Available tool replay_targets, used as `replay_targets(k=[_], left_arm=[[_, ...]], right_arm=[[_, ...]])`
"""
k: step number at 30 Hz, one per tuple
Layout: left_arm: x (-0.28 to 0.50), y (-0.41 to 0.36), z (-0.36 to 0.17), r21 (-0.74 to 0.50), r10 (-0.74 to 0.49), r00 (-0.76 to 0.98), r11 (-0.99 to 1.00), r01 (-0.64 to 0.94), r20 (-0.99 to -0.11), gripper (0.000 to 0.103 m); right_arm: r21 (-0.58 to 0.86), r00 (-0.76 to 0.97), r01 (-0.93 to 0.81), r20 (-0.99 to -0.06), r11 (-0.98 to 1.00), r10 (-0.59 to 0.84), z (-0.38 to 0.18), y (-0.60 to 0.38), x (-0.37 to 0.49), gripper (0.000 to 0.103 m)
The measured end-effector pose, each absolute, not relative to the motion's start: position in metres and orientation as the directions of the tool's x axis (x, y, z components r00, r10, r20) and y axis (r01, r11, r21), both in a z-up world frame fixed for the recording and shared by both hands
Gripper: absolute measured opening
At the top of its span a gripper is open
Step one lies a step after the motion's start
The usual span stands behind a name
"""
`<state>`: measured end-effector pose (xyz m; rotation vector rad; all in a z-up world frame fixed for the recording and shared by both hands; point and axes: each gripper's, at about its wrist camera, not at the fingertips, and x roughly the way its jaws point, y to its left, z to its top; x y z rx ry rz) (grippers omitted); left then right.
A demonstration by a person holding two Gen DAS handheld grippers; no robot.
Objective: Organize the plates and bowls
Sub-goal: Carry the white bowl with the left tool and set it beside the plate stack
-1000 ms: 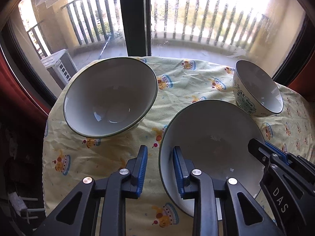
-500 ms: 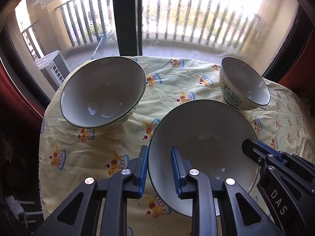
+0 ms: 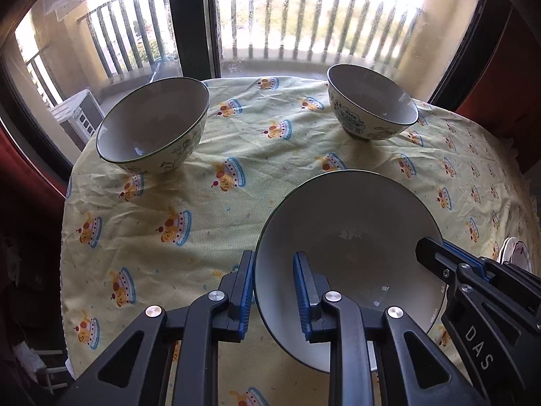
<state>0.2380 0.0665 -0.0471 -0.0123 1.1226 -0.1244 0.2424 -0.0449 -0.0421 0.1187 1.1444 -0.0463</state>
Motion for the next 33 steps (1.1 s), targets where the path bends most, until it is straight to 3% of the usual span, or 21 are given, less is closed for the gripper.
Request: replay_targets(k=[21,33], left_arm=[[0.163,-0.045,-0.041,-0.077,-0.099,0.396,0.994,0.072,-0.913,0.021],[0.141,-0.086,-0.05,-0.027,-0.034,0.433,0.999,0.021,-0.901,0.02]], right_arm=[[0.069,0.38,0.091,-0.925,0.993,0.03,-0.033,-0.151,0.158,0.009],[0.076,0.371,0.009,-0.926,0.997,0.067,-0.047,-0.191,0.144,0.009]])
